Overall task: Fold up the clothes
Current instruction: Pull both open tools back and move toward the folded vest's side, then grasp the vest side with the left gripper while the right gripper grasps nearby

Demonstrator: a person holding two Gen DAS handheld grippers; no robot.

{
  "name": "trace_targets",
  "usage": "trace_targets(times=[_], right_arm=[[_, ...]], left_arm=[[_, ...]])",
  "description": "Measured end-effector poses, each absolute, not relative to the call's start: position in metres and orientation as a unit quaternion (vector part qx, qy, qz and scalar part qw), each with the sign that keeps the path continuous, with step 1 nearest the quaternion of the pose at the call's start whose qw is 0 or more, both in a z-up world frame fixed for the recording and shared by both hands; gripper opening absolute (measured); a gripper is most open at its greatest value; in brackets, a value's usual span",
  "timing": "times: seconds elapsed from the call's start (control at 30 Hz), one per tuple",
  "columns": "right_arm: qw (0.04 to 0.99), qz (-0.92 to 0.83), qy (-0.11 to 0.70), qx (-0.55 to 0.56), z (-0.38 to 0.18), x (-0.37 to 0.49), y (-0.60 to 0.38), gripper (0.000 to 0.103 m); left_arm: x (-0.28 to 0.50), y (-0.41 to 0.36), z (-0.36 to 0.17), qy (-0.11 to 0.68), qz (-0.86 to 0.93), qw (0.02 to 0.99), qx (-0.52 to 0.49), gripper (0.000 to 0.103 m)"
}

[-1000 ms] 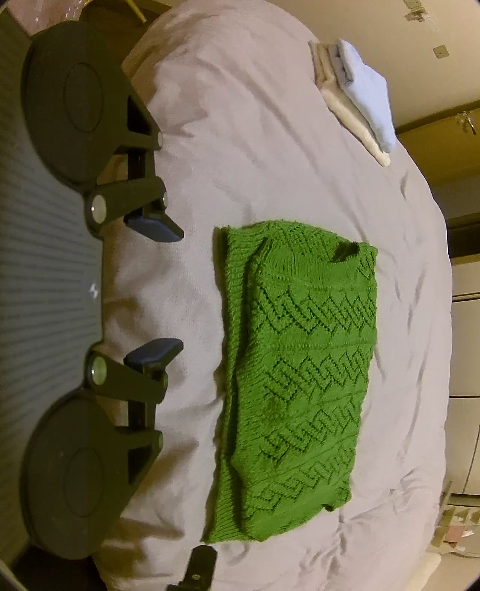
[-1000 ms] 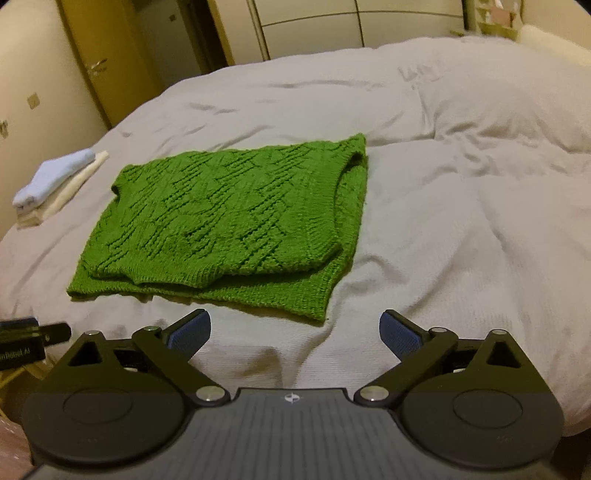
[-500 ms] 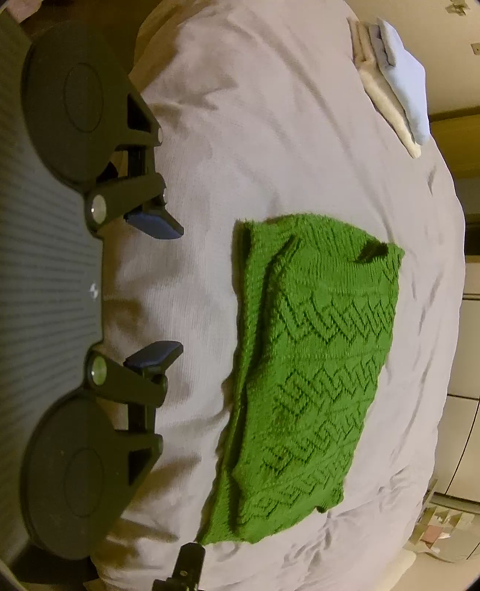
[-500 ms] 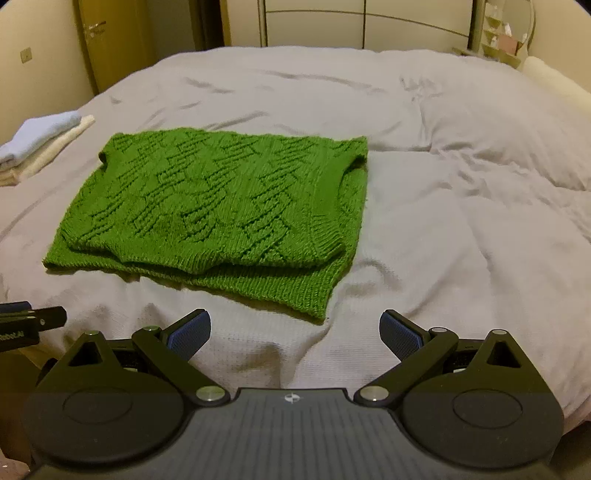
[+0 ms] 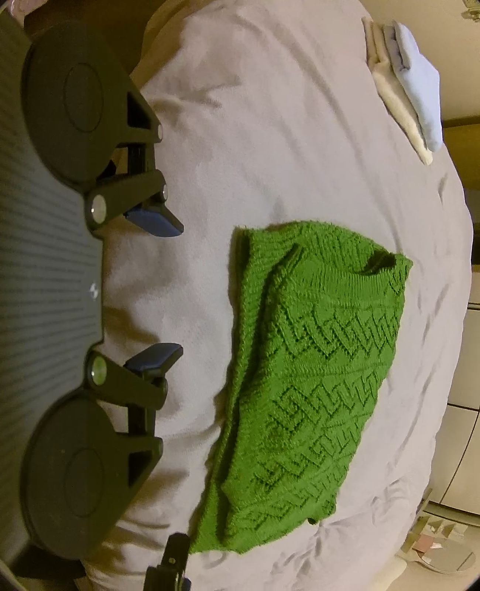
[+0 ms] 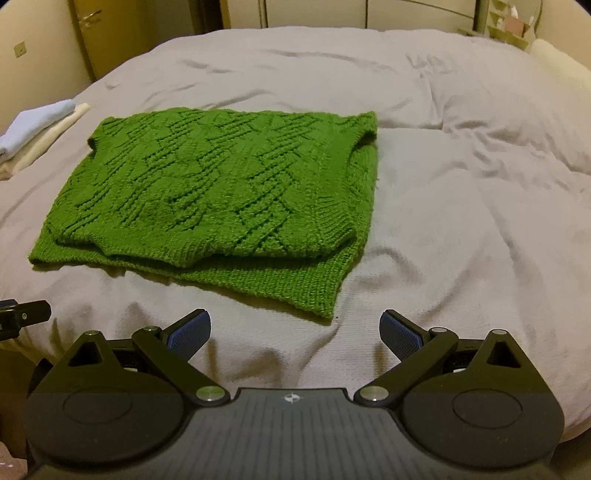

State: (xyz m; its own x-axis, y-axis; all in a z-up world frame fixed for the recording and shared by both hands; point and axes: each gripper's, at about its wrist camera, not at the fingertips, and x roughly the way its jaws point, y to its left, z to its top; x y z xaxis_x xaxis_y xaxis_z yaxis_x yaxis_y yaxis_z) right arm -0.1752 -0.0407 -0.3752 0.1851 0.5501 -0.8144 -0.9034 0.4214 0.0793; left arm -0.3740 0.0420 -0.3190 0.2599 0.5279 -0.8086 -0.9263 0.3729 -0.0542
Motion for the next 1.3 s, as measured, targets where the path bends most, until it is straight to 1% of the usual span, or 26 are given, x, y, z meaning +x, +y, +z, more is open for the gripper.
trace_targets(times=[0.43, 0.53, 0.6, 0.8, 0.87, 0.9, 0.93, 0.97, 1.03, 1.27, 1.3], right_arm=[[0.733, 0.485, 0.464, -0.116, -0.393, -0.126, -0.054, 0.101], [0.735, 0.479, 0.466, -0.110, -0.395, -0.120, -0.053, 0.101], [0.736, 0.478, 0.467, -0.105, -0.395, -0.117, -0.052, 0.101], [0.748, 0.484, 0.450, -0.064, -0.391, -0.106, -0.052, 0.100], [0.751, 0.495, 0.434, -0.054, -0.386, -0.105, -0.050, 0.093], [0.752, 0.502, 0.424, -0.052, -0.383, -0.105, -0.048, 0.085], [0.752, 0.509, 0.415, -0.053, -0.380, -0.106, -0.045, 0.081], [0.751, 0.517, 0.406, -0.061, -0.378, -0.108, -0.040, 0.081], [0.747, 0.532, 0.392, -0.075, -0.377, -0.114, -0.029, 0.074], [0.738, 0.535, 0.398, -0.101, -0.389, -0.118, -0.006, 0.075], [0.737, 0.535, 0.400, -0.099, -0.390, -0.117, -0.006, 0.076]], left_arm=[[-0.378, 0.068, -0.320, 0.330, 0.485, 0.743, -0.323, 0.064], [-0.386, 0.076, -0.317, 0.309, 0.489, 0.742, -0.339, 0.065], [-0.393, 0.083, -0.315, 0.292, 0.494, 0.742, -0.348, 0.067], [-0.410, 0.114, -0.321, 0.252, 0.507, 0.727, -0.389, 0.068], [-0.411, 0.121, -0.324, 0.244, 0.506, 0.725, -0.399, 0.068], [-0.410, 0.124, -0.326, 0.244, 0.507, 0.723, -0.400, 0.068], [-0.409, 0.127, -0.327, 0.244, 0.508, 0.722, -0.401, 0.068], [-0.407, 0.130, -0.328, 0.244, 0.508, 0.722, -0.401, 0.068], [-0.404, 0.137, -0.330, 0.239, 0.505, 0.723, -0.405, 0.068], [-0.402, 0.154, -0.348, 0.204, 0.484, 0.728, -0.441, 0.067], [-0.400, 0.154, -0.349, 0.199, 0.482, 0.731, -0.441, 0.064]])
